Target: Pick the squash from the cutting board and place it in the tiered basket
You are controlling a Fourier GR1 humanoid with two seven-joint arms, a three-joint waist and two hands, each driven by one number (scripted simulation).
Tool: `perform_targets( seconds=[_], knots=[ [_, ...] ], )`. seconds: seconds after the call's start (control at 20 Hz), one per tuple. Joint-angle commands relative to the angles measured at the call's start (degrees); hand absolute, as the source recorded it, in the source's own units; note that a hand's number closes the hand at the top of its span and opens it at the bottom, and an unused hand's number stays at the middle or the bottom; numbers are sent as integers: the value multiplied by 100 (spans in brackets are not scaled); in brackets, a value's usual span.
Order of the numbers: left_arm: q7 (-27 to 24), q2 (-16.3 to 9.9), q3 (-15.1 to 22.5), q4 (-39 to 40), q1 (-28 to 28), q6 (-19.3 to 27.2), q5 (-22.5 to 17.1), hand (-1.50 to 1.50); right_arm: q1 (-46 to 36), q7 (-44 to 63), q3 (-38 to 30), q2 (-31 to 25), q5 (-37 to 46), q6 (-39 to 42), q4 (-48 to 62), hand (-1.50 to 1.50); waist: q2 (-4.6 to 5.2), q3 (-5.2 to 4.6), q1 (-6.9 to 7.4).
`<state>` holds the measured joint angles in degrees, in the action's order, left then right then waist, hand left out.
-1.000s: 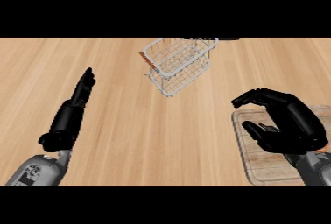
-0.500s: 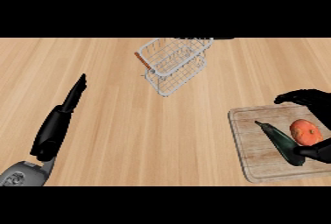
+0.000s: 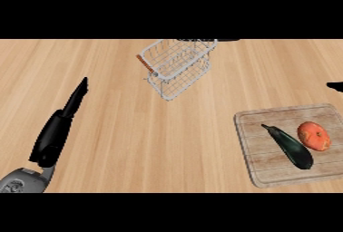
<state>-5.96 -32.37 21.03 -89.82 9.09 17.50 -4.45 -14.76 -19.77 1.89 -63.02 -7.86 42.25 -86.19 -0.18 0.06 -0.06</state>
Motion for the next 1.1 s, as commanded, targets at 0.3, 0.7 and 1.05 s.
perform_targets(
  seconds=[0.3, 0.7, 1.05],
  knots=[
    [174, -85, -261, -231, -53, -177, 69, 0, 853, -256, -101, -897, 2151, -612, -1000, -150, -11, -3, -107],
    [493, 153, -364, -533, -205, -298, 387, 0, 2051, 835, -409, -60, 2606, -819, -2467, -150, -8, -7, -110],
    [312, 104, -680, -672, -392, -650, 206, 0, 2255, 1213, 324, 589, 4408, -1693, -2388, -150, 5, -3, -3]
  ],
)
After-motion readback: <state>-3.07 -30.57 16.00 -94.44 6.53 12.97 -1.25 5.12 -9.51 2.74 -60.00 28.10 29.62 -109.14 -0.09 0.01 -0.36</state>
